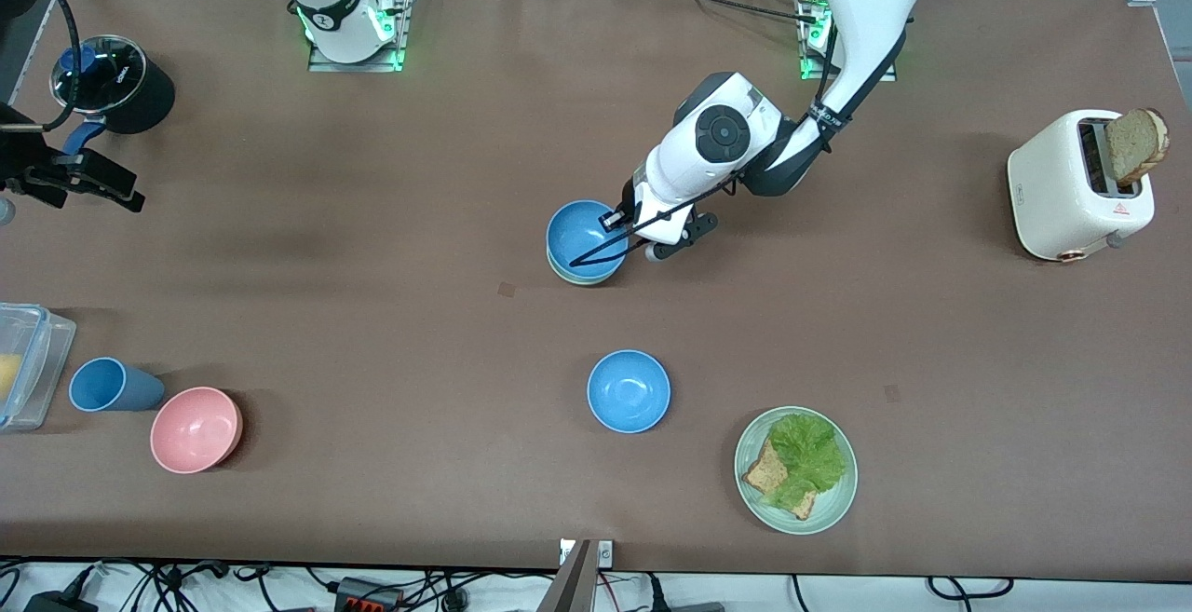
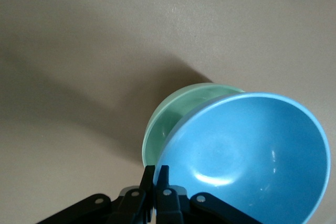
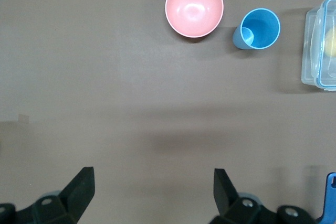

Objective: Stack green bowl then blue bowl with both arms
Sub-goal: 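Open the left gripper to release the blue bowl rim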

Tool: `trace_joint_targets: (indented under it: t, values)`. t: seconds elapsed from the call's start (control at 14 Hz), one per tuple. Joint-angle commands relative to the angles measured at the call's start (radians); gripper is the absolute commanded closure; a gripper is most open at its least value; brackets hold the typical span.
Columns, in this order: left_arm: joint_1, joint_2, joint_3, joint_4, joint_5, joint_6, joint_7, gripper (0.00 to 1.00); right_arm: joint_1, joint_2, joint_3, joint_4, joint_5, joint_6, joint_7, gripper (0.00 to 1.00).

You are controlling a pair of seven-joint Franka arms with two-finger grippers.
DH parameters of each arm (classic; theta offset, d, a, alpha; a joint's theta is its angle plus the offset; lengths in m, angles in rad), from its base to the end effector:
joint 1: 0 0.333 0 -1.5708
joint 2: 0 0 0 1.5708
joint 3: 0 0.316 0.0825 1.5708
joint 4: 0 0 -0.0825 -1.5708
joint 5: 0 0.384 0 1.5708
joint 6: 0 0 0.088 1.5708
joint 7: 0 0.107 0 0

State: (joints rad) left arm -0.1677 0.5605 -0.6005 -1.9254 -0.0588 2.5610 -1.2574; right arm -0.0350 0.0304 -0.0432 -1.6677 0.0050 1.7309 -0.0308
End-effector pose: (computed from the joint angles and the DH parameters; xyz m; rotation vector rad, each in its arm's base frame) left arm 0.4792 -0.4274 0.2587 2.6727 0.8785 -0.2817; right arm 0.5732 -0.0441 0.5754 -3.1384 0.0755 -0.0518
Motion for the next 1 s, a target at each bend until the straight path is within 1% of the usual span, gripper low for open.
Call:
trace_joint_targets:
  t: [0.0,0.14,0.29,0.5,0.64,0.79,0.93]
  values:
    - [-0.019,0.019,0.014,0.026,0.030,0.004,-0.026,0.93,-0.002,-0.023,0.005,-0.024,-0.013,0.006,0.005,0.00]
    - [-0.019,0.022,0.014,0.039,0.031,0.002,-0.040,0.86,-0.002,-0.023,0.003,-0.024,-0.013,0.006,0.005,0.00]
    - [-0.015,0.019,0.014,0.042,0.031,-0.001,-0.048,0.76,-0.003,-0.023,0.003,-0.024,-0.013,0.006,0.005,0.00]
    - [-0.003,0.010,0.013,0.048,0.031,-0.013,-0.056,0.71,-0.003,-0.023,0.003,-0.023,-0.013,0.006,0.005,0.00]
    - [0.017,-0.005,0.011,0.058,0.031,-0.050,-0.066,0.69,-0.005,-0.023,0.003,-0.023,-0.013,0.004,0.005,0.00]
    - [0.034,-0.019,0.007,0.107,0.031,-0.149,-0.066,0.68,-0.005,-0.023,0.003,-0.023,-0.013,0.004,0.005,0.00]
    - [0.040,-0.019,0.013,0.190,0.036,-0.302,-0.045,0.64,-0.005,-0.023,0.003,-0.023,-0.013,0.006,0.005,0.00]
